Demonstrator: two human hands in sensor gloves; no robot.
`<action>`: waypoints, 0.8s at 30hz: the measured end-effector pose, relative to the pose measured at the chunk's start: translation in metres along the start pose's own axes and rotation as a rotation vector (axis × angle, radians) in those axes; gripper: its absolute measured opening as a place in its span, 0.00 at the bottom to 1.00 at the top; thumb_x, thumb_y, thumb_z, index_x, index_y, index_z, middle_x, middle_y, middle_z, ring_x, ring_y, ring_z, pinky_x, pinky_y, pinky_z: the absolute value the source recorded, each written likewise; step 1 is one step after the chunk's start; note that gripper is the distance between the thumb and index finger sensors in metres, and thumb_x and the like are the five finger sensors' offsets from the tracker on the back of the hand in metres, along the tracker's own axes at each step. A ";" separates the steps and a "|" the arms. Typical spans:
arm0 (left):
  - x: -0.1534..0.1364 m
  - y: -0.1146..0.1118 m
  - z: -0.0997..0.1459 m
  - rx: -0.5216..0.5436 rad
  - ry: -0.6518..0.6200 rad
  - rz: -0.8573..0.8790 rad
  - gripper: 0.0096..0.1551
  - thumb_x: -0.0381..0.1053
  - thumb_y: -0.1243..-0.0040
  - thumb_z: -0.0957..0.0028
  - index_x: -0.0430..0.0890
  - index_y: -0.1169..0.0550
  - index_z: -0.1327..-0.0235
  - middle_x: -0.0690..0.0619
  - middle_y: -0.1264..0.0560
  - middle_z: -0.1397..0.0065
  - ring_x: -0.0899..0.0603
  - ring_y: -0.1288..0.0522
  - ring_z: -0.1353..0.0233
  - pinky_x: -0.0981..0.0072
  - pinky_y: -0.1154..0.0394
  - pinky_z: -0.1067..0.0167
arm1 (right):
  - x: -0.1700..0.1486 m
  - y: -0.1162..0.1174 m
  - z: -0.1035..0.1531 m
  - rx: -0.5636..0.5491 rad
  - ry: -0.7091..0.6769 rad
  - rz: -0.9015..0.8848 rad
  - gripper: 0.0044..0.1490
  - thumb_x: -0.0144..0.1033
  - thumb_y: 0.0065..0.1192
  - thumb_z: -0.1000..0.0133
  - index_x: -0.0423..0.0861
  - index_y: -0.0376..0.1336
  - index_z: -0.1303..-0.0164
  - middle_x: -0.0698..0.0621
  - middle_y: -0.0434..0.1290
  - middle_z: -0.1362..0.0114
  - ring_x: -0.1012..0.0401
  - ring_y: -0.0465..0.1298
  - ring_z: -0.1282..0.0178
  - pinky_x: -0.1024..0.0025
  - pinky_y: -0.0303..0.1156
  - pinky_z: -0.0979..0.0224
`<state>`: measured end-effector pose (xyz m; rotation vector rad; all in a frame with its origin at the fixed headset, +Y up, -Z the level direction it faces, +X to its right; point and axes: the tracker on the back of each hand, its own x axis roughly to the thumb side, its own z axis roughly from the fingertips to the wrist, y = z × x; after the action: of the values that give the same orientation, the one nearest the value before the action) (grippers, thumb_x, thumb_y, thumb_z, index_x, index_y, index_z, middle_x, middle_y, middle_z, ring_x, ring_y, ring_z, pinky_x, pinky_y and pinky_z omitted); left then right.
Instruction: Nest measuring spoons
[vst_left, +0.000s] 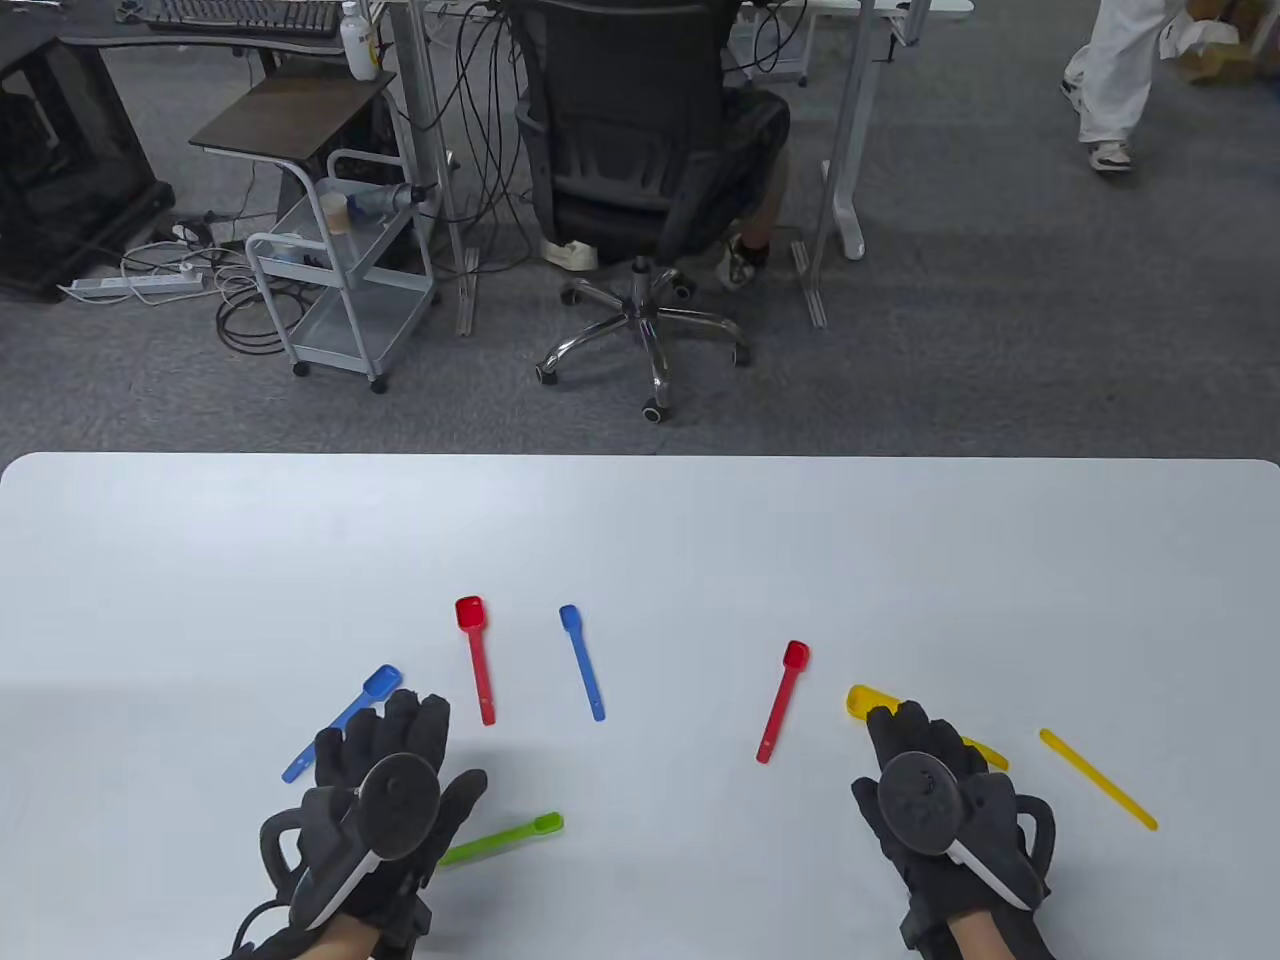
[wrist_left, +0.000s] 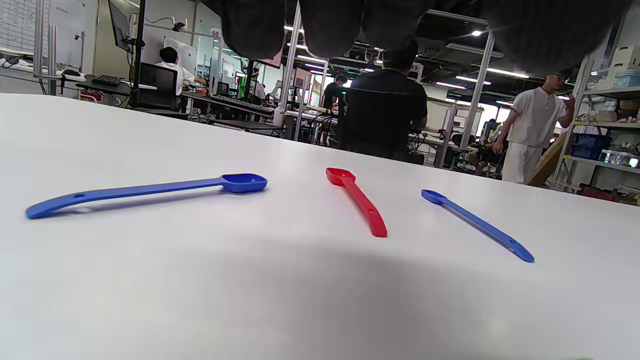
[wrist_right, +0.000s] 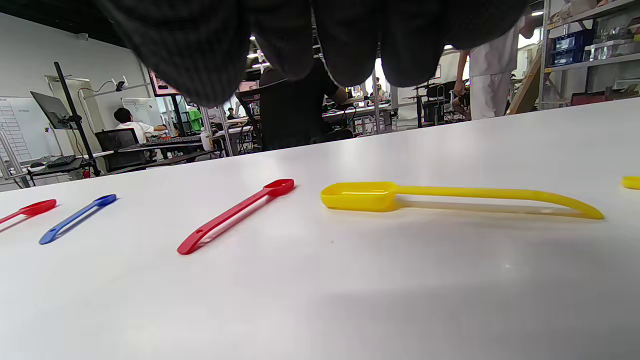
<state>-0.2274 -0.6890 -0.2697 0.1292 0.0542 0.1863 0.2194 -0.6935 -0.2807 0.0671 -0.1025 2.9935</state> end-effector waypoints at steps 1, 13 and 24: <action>0.000 0.000 0.000 0.001 0.000 -0.003 0.48 0.73 0.36 0.55 0.58 0.31 0.19 0.51 0.34 0.13 0.29 0.31 0.15 0.32 0.43 0.19 | 0.000 0.000 0.000 -0.001 -0.001 0.001 0.44 0.49 0.61 0.44 0.46 0.57 0.17 0.35 0.60 0.11 0.33 0.64 0.19 0.35 0.60 0.24; 0.000 0.000 0.000 0.000 0.002 0.000 0.48 0.73 0.37 0.55 0.58 0.31 0.19 0.51 0.34 0.13 0.29 0.31 0.15 0.32 0.43 0.20 | 0.000 0.001 0.000 0.008 0.000 -0.006 0.44 0.49 0.61 0.44 0.46 0.57 0.17 0.35 0.60 0.11 0.33 0.64 0.19 0.35 0.60 0.24; 0.001 0.001 0.001 0.007 -0.003 0.004 0.49 0.74 0.37 0.55 0.58 0.31 0.19 0.51 0.34 0.13 0.29 0.32 0.15 0.31 0.43 0.20 | -0.001 0.002 -0.007 0.012 0.034 0.013 0.44 0.48 0.61 0.44 0.46 0.57 0.17 0.36 0.60 0.11 0.33 0.64 0.19 0.35 0.59 0.23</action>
<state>-0.2267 -0.6884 -0.2686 0.1363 0.0516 0.1900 0.2203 -0.6952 -0.2874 0.0165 -0.0819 3.0065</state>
